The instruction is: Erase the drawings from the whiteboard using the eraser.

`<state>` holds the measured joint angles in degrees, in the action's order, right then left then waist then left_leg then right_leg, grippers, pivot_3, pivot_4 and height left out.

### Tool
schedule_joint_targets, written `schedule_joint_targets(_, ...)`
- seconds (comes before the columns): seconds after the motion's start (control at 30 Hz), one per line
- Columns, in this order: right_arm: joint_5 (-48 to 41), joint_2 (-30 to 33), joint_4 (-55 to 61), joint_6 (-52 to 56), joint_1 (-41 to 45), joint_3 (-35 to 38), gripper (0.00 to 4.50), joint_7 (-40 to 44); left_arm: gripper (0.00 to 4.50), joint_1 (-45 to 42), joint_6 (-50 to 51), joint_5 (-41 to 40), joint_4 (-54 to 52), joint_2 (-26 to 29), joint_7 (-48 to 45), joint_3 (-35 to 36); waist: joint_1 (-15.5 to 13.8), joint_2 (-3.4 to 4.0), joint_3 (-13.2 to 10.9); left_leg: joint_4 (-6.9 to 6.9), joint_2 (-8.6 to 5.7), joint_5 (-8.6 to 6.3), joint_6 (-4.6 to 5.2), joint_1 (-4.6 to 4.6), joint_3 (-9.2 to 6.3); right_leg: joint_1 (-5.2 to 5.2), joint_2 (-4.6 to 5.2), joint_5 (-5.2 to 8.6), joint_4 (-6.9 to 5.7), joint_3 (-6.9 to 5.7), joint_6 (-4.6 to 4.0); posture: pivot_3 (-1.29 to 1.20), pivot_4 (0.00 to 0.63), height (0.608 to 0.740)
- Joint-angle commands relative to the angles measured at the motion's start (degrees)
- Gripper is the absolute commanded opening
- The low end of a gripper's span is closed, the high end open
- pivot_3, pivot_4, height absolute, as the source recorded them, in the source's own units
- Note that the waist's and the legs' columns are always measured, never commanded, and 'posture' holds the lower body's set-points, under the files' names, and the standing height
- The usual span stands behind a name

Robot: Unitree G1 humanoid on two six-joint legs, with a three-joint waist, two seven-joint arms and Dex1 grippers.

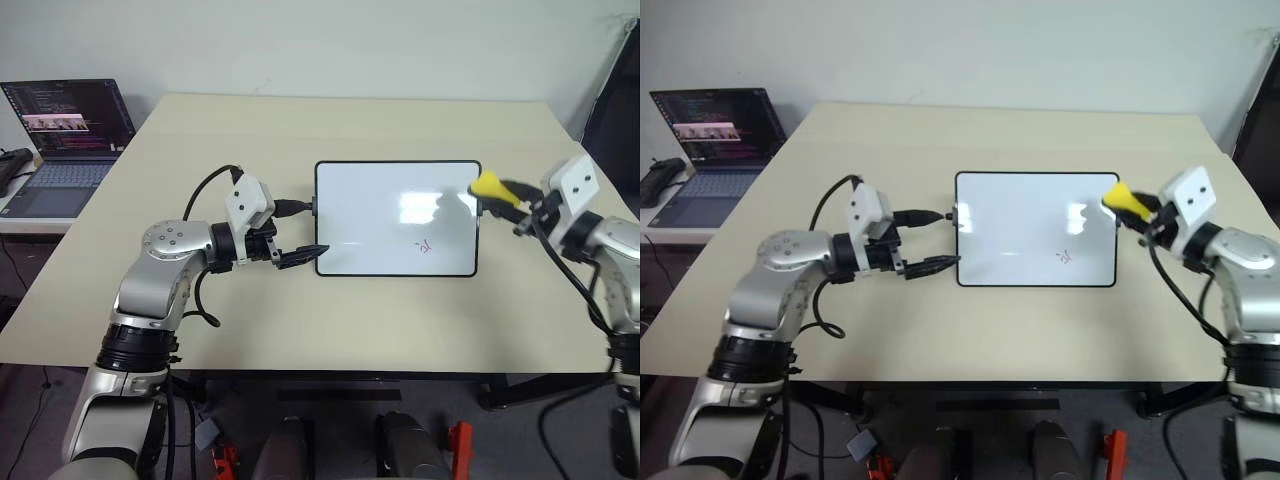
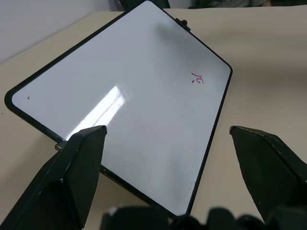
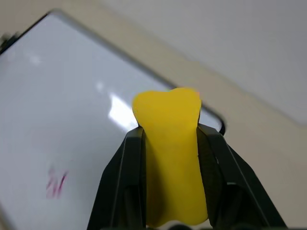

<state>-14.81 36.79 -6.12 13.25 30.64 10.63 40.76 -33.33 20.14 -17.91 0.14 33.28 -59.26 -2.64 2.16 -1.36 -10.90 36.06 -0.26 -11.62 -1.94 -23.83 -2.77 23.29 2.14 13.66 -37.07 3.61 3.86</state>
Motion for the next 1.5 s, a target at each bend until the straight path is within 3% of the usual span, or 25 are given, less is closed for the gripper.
schedule_joint_targets(0.03, 1.28, -3.55, 0.08, -2.54, -2.45, -0.12, 1.09, -4.46, 4.5, -0.13, -0.92, -0.39, -1.34, -0.58, 0.4, -0.21, -0.3, 0.0, 0.0, -0.01, 0.0, 0.0, 0.0, -0.01, 0.0, 0.0, 0.0, 0.0, 0.01, 0.0, 0.0, 0.0, 0.15, 0.74)
schedule_joint_targets(0.33, 7.18, -9.7, -11.06, -9.83, -6.34, -3.51, 1.09, -10.82, 4.5, 0.72, -0.81, -0.65, -2.05, -1.75, 0.29, -1.16, -0.29, -0.05, 0.03, 0.02, -0.04, 0.0, 0.0, 0.08, 0.0, -0.09, 0.04, -0.02, -0.01, -0.01, 0.01, 0.0, 0.15, 0.74)
schedule_joint_targets(0.47, 10.78, -9.77, -15.89, -12.42, -7.09, -8.34, 1.09, -8.4, 4.5, 0.27, -1.21, -0.49, -1.35, -2.0, 0.11, -1.34, -0.11, -0.11, 0.09, 0.05, -0.01, 0.06, 0.05, 0.37, 0.05, -0.33, 0.0, -0.12, -0.02, 0.04, 0.0, 0.0, 0.15, 0.74)
schedule_joint_targets(0.57, 12.67, -9.85, -15.27, -12.78, -8.54, -12.73, 1.09, -5.02, 4.5, 0.28, -1.37, -0.47, -1.07, -1.96, -0.1, -1.3, 0.56, -0.33, 0.29, 0.0, 0.04, 0.04, 0.05, 1.17, 0.06, -1.19, -0.02, 0.25, 0.11, 0.05, -0.14, 0.0, 0.15, 0.74)
schedule_joint_targets(0.9, 12.04, -8.74, -9.64, -11.04, -11.71, -16.0, 1.09, -0.07, 4.5, -0.16, -1.77, -0.22, -0.07, -1.63, -0.45, -1.18, 1.38, -0.53, 0.43, 0.01, 0.14, 0.04, 0.04, 1.75, 0.11, -1.61, -0.07, 0.23, 0.06, 0.18, -0.21, 0.0, 0.15, 0.74)
schedule_joint_targets(1.07, 14.44, -10.21, -15.42, -14.37, -4.31, -11.61, 1.09, -11.19, 4.5, -0.92, -2.27, 0.04, 0.91, -2.15, -0.49, -1.59, 1.56, -0.53, 0.41, 0.0, 0.16, 0.04, 0.04, 1.75, 0.21, -1.55, -0.07, 0.23, 0.06, 0.26, -0.2, 0.0, 0.15, 0.74)
schedule_joint_targets(1.27, 17.56, -9.95, -20.17, -14.53, -0.78, -12.14, 1.09, -15.79, 4.5, -1.18, -2.97, 0.03, 1.83, -2.19, -0.65, -1.83, 1.07, -0.54, 0.43, -0.04, 0.11, 0.06, 0.08, 1.71, 0.23, -1.54, -0.05, 0.2, 0.13, 0.3, -0.21, 0.0, 0.15, 0.74)
schedule_joint_targets(1.4, 16.61, -10.36, -18.99, -14.38, -2.51, -13.67, 1.09, -11.77, 4.5, -1.17, -3.08, -0.07, 2.03, -2.07, -0.7, -1.67, 1.11, -0.56, 0.44, -0.07, 0.1, 0.05, 0.07, 1.62, 0.27, -1.51, -0.05, 0.21, 0.18, 0.33, -0.2, 0.0, 0.15, 0.74)
schedule_joint_targets(1.5, 14.18, -9.93, -12.17, -12.25, -7.41, -17.93, 1.09, -2.02, 4.5, -1.1, -3.08, -0.05, 2.04, -1.97, -0.68, -1.62, 1.08, -0.59, 0.46, -0.08, 0.12, 0.05, 0.07, 1.63, 0.23, -1.51, -0.06, 0.22, 0.17, 0.29, -0.2, 0.0, 0.15, 0.74)
